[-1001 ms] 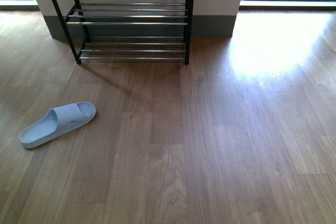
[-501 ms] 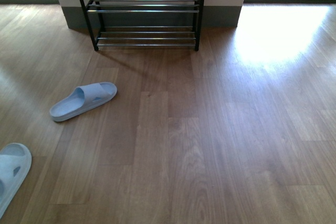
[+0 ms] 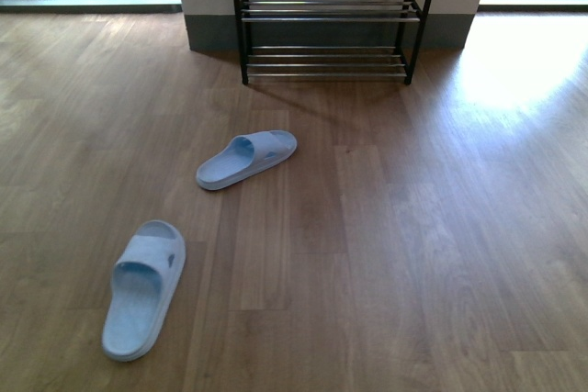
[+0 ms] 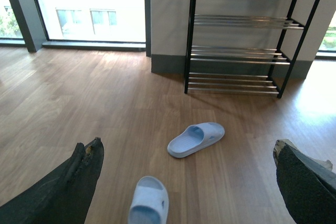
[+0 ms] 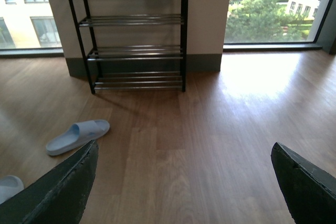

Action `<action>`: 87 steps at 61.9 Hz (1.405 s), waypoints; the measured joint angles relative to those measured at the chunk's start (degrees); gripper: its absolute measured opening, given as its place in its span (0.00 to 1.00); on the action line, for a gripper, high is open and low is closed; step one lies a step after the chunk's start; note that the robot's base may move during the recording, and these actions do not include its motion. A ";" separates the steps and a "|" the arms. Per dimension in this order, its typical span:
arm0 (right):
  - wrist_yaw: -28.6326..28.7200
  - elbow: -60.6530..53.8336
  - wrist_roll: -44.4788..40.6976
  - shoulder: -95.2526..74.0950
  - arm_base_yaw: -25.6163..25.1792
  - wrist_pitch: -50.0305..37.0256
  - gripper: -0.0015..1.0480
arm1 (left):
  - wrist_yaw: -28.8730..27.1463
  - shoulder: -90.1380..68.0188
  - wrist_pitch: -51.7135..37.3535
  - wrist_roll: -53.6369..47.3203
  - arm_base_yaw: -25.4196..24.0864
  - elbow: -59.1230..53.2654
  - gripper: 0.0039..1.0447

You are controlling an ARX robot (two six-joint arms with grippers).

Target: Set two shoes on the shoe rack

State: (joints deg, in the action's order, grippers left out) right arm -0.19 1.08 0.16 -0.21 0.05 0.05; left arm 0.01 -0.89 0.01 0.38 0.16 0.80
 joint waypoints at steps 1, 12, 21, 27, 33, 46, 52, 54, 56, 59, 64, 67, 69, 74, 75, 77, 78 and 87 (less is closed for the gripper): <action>0.02 0.00 -0.02 0.00 0.00 -0.04 0.91 | 0.00 0.00 0.00 0.00 0.00 0.00 0.91; 0.22 0.00 -0.02 0.00 0.00 0.02 0.91 | -0.02 0.00 -0.02 0.00 0.00 0.00 0.91; 0.42 0.00 -0.02 0.00 -0.02 0.02 0.91 | -0.22 0.00 0.02 0.00 0.00 0.00 0.91; 0.42 0.00 -0.02 0.00 -0.02 0.02 0.91 | -0.20 0.00 0.02 0.00 0.00 0.00 0.91; 0.39 0.00 -0.02 -0.02 -0.02 0.02 0.91 | -0.15 0.00 0.02 0.00 0.00 0.00 0.91; 0.24 0.00 -0.02 -0.02 0.00 0.02 0.91 | -0.13 0.00 0.02 0.00 0.00 0.00 0.91; 0.20 0.00 -0.02 0.00 0.00 0.02 0.91 | -0.07 0.00 0.02 0.00 0.00 0.00 0.91; 0.22 0.00 -0.02 -0.02 0.00 0.02 0.91 | -0.04 0.00 0.02 0.00 0.00 0.00 0.91; 0.20 0.00 -0.02 0.02 0.00 0.02 0.91 | -0.04 0.00 0.02 0.00 0.00 0.00 0.91; 0.22 0.00 -0.02 0.04 0.00 0.02 0.91 | -0.02 0.00 0.02 0.00 0.00 0.00 0.91; 0.20 0.00 -0.02 0.07 0.00 0.02 0.91 | -0.02 0.00 0.02 0.00 0.00 0.00 0.91; 0.20 0.00 -0.02 0.04 0.00 0.02 0.91 | -0.02 0.00 0.02 0.00 0.00 0.00 0.91; 0.20 0.00 -0.02 0.07 0.00 0.02 0.91 | -0.04 0.00 0.02 0.00 0.00 0.00 0.91; 0.20 0.00 -0.02 0.04 0.00 0.02 0.91 | -0.02 0.00 0.02 0.00 0.00 0.00 0.91; 0.20 0.00 -0.02 0.04 0.00 0.02 0.91 | -0.02 0.00 0.02 0.00 0.00 0.00 0.91; 0.20 0.00 -0.02 0.07 0.00 0.02 0.91 | -0.02 0.00 0.02 0.00 0.00 0.00 0.91; 0.20 0.00 -0.02 0.07 0.00 0.02 0.91 | -0.02 0.00 0.02 0.00 0.00 0.00 0.91; 0.20 0.00 -0.02 0.04 0.00 0.02 0.91 | -0.02 0.00 0.02 0.00 0.00 0.00 0.91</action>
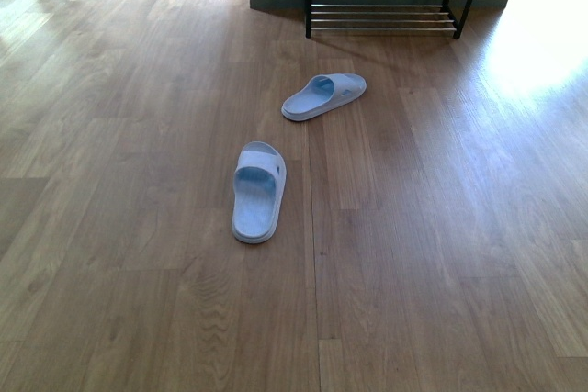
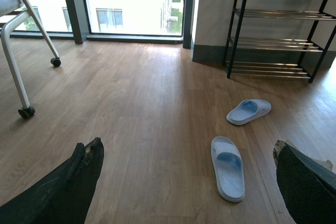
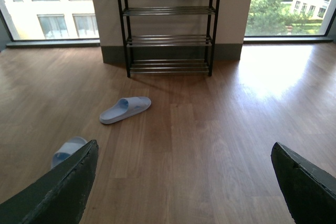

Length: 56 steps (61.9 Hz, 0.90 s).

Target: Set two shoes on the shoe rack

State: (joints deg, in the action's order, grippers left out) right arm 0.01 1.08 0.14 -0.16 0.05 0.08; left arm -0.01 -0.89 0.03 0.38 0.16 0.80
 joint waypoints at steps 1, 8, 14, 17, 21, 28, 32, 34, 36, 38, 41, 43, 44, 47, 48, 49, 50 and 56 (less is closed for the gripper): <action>0.00 0.00 0.00 0.02 -0.02 0.00 0.91 | 0.00 0.00 0.00 0.00 0.00 0.00 0.91; 0.00 0.00 0.00 0.02 0.00 0.00 0.91 | -0.02 0.00 0.00 0.00 0.00 0.00 0.91; 0.00 0.00 0.00 0.02 0.00 0.00 0.91 | 0.00 0.00 0.00 0.00 0.00 0.00 0.91; 0.02 0.00 0.00 0.02 0.00 0.00 0.91 | 0.00 0.00 0.00 0.00 0.00 0.00 0.91; 0.02 0.00 0.00 0.00 0.00 0.00 0.91 | 0.00 0.00 0.00 0.00 0.00 0.00 0.91; 0.00 0.00 0.00 0.02 0.00 0.00 0.91 | 0.00 0.00 0.00 0.00 0.00 0.00 0.91; 0.00 0.00 0.00 0.00 0.00 0.00 0.91 | -0.02 0.00 0.00 0.00 0.00 0.00 0.91; 0.00 0.00 0.00 0.00 0.00 0.00 0.91 | 0.00 0.00 0.00 0.00 0.00 0.00 0.91; 0.00 0.00 0.00 0.02 0.00 0.00 0.91 | -0.02 0.00 0.00 0.00 0.00 0.00 0.91; 0.00 0.00 0.00 0.02 0.00 0.00 0.91 | 0.00 0.00 0.00 0.00 0.00 0.00 0.91; 0.00 0.00 0.00 0.00 0.00 0.00 0.91 | 0.00 0.00 0.00 0.00 0.00 0.00 0.91; 0.02 0.00 0.00 0.02 0.00 0.00 0.91 | 0.00 0.00 0.00 0.00 0.00 0.00 0.91; 0.02 0.00 0.00 0.00 0.00 0.00 0.91 | 0.00 0.00 0.00 0.00 0.00 0.00 0.91; 0.00 0.00 0.00 0.02 0.00 0.00 0.91 | 0.00 0.00 0.00 0.00 0.00 0.00 0.91; 0.02 0.00 0.00 0.02 0.00 0.00 0.91 | -0.02 0.00 0.00 0.00 0.00 0.00 0.91; 0.02 0.00 0.02 0.02 0.00 0.00 0.91 | -0.02 0.00 0.00 0.00 0.00 0.00 0.91; 0.02 0.00 0.00 0.02 0.00 0.00 0.91 | -0.02 0.00 0.00 0.00 0.00 0.00 0.91; 0.00 0.00 0.00 0.02 0.00 0.00 0.91 | 0.00 0.00 0.00 0.00 0.00 0.00 0.91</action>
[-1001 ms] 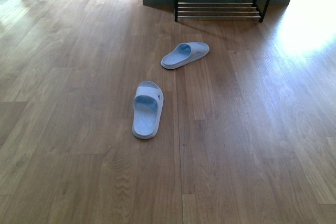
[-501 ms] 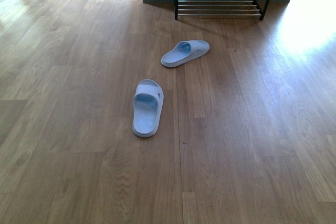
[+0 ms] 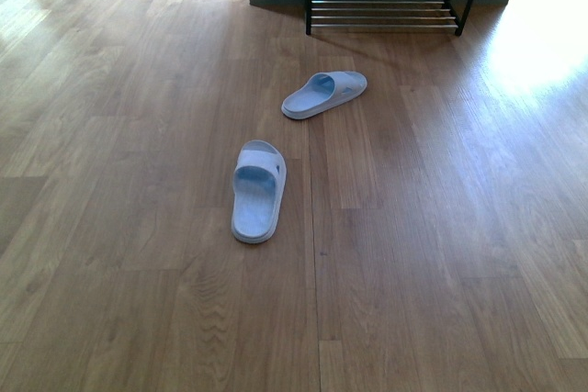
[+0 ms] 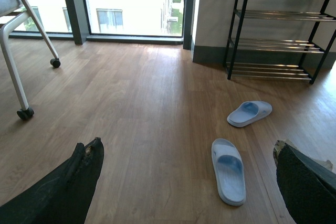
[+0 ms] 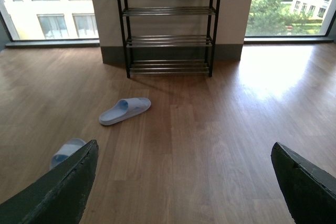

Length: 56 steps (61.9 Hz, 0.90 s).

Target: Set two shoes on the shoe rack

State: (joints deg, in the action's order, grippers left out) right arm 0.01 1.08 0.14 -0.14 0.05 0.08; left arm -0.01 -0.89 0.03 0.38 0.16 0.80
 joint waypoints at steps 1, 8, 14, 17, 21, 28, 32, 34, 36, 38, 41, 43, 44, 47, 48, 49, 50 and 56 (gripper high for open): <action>0.02 0.00 0.00 0.00 0.00 0.00 0.91 | -0.02 0.00 0.00 0.00 0.00 0.00 0.91; 0.00 0.00 0.00 0.00 0.00 0.00 0.91 | 0.00 0.00 0.00 0.00 0.00 0.00 0.91; 0.02 0.00 0.00 0.00 0.00 0.00 0.91 | 0.00 0.00 0.00 0.00 0.00 0.00 0.91; 0.02 0.00 0.00 0.00 0.00 0.00 0.91 | -0.02 0.00 0.00 0.00 0.00 0.00 0.91; 0.02 0.00 0.00 0.00 0.00 0.00 0.91 | 0.00 0.00 0.00 0.00 0.00 0.00 0.91; 0.17 0.00 0.00 -0.02 -0.02 0.00 0.91 | -0.24 0.00 0.00 0.00 0.00 0.00 0.91; 0.15 0.00 0.00 0.00 -0.02 0.00 0.91 | -0.13 0.00 0.00 0.00 0.00 0.00 0.91; 0.15 0.00 0.00 0.00 0.00 0.00 0.91 | -0.15 0.00 0.00 0.00 0.00 0.00 0.91; 0.13 0.00 0.00 -0.02 0.00 0.00 0.91 | -0.13 0.00 0.00 0.00 0.00 0.00 0.91; 0.02 0.00 0.00 -0.02 0.00 0.00 0.91 | -0.07 0.00 0.00 0.00 0.00 0.00 0.91; -0.09 0.00 0.00 0.00 0.00 0.00 0.91 | 0.04 0.00 0.00 0.00 0.00 0.00 0.91; -0.15 0.00 0.02 0.00 0.00 0.00 0.91 | 0.07 0.00 0.00 0.00 0.00 0.00 0.91; -0.17 0.00 0.00 0.00 0.00 0.00 0.91 | 0.07 0.00 0.00 0.00 0.00 0.00 0.91; -0.15 0.00 0.00 0.00 0.00 0.00 0.91 | 0.02 0.00 0.00 0.00 0.00 0.00 0.91; -0.13 0.00 0.00 0.00 0.00 0.00 0.91 | 0.02 0.00 0.00 0.00 0.00 0.00 0.91; -0.13 0.00 0.00 -0.02 0.00 0.00 0.91 | 0.04 0.00 0.00 0.00 0.00 0.00 0.91; -0.13 0.00 0.00 -0.02 0.00 0.00 0.91 | 0.02 0.00 0.00 0.00 0.00 0.00 0.91; -0.22 0.00 0.02 0.00 0.00 0.00 0.91 | 0.09 0.00 0.00 0.00 0.00 0.00 0.91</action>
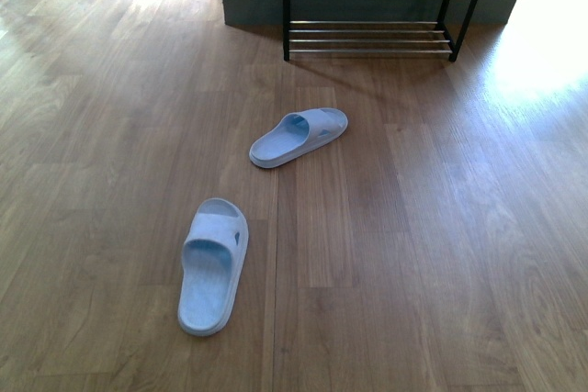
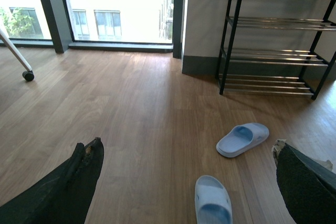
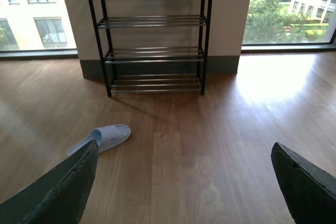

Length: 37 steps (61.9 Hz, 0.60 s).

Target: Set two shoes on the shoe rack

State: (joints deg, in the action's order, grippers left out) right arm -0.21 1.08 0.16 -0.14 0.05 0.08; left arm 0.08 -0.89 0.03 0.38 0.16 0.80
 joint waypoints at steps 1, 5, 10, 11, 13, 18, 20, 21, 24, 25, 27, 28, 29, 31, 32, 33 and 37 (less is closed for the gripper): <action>0.00 0.00 0.00 0.00 0.00 0.00 0.91 | 0.00 0.00 0.00 0.00 0.00 0.00 0.91; 0.02 0.00 -0.02 -0.02 0.00 0.00 0.91 | -0.02 0.00 0.00 0.00 0.00 0.00 0.91; 0.07 0.00 -0.02 0.00 0.00 0.00 0.91 | -0.07 0.00 0.00 0.00 0.00 0.00 0.91; 0.04 0.00 -0.02 0.00 0.00 0.00 0.91 | -0.04 0.00 0.00 0.00 0.00 0.00 0.91; 0.04 0.00 0.00 0.00 0.00 0.00 0.91 | -0.04 0.00 0.00 0.00 0.00 0.00 0.91; 0.04 0.00 -0.02 0.00 0.00 0.00 0.91 | -0.04 0.00 0.00 0.00 0.00 0.00 0.91; 0.04 0.00 -0.02 0.00 0.00 0.00 0.91 | -0.07 0.00 0.00 0.00 0.00 0.00 0.91; 0.04 0.00 -0.02 0.00 0.00 0.00 0.91 | -0.07 0.00 0.00 0.00 0.00 0.00 0.91; 0.07 0.00 0.00 0.00 0.00 0.00 0.91 | -0.07 0.00 0.00 0.00 0.00 0.00 0.91; 0.04 0.00 -0.02 -0.02 0.00 0.00 0.91 | -0.07 0.00 0.00 0.00 0.00 0.00 0.91; 0.07 0.00 -0.02 -0.02 0.00 0.00 0.91 | -0.04 0.00 0.00 0.00 0.00 0.00 0.91; 0.07 0.00 -0.02 -0.02 0.00 0.00 0.91 | -0.04 0.00 0.00 0.00 0.00 0.00 0.91; 0.02 0.00 0.00 0.00 0.00 0.00 0.91 | -0.04 0.00 0.00 0.00 0.00 0.00 0.91; 0.07 0.00 -0.02 0.00 0.00 0.00 0.91 | -0.07 0.00 0.00 0.00 0.00 0.00 0.91; 0.09 0.00 -0.02 -0.02 0.00 0.00 0.91 | -0.07 0.00 0.00 0.00 0.00 0.00 0.91; 0.07 0.00 -0.02 -0.02 0.00 0.00 0.91 | -0.07 0.00 0.00 0.00 0.00 0.00 0.91; 0.07 0.00 0.00 0.00 0.00 0.00 0.91 | -0.09 0.00 0.00 0.00 0.00 0.00 0.91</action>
State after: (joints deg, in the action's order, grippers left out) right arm -0.14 1.08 0.16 -0.14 0.05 0.08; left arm -0.01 -0.89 0.03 0.38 0.16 0.80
